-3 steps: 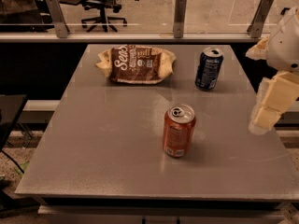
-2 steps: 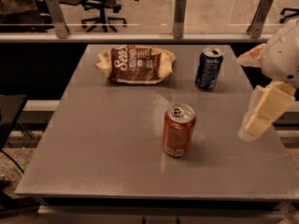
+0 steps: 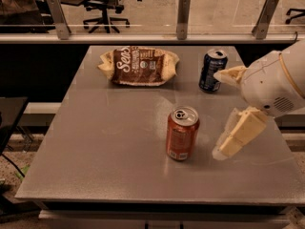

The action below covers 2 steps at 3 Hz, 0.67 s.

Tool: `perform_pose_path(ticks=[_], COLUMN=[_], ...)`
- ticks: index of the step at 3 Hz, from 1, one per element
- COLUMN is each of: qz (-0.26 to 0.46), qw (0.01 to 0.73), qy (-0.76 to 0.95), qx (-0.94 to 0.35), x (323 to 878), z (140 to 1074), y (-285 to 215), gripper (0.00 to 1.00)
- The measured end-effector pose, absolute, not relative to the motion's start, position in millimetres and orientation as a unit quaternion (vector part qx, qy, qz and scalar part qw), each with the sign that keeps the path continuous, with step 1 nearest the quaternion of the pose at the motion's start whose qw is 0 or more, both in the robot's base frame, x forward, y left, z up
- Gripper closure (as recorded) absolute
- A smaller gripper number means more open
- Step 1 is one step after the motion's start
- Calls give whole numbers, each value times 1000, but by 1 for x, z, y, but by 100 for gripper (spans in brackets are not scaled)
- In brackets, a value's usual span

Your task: Knock coke can over

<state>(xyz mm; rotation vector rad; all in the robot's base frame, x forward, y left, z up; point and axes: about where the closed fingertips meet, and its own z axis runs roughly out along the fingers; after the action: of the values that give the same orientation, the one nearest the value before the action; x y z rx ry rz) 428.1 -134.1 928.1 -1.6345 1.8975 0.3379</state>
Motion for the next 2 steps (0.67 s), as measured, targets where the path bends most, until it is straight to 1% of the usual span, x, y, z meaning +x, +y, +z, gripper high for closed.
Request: perform_pose_path(ticks=[2], qz=[177], qw=[326], qy=[687], qx=[-625], x=[426], z=[908], y=[-90], gripper=[0])
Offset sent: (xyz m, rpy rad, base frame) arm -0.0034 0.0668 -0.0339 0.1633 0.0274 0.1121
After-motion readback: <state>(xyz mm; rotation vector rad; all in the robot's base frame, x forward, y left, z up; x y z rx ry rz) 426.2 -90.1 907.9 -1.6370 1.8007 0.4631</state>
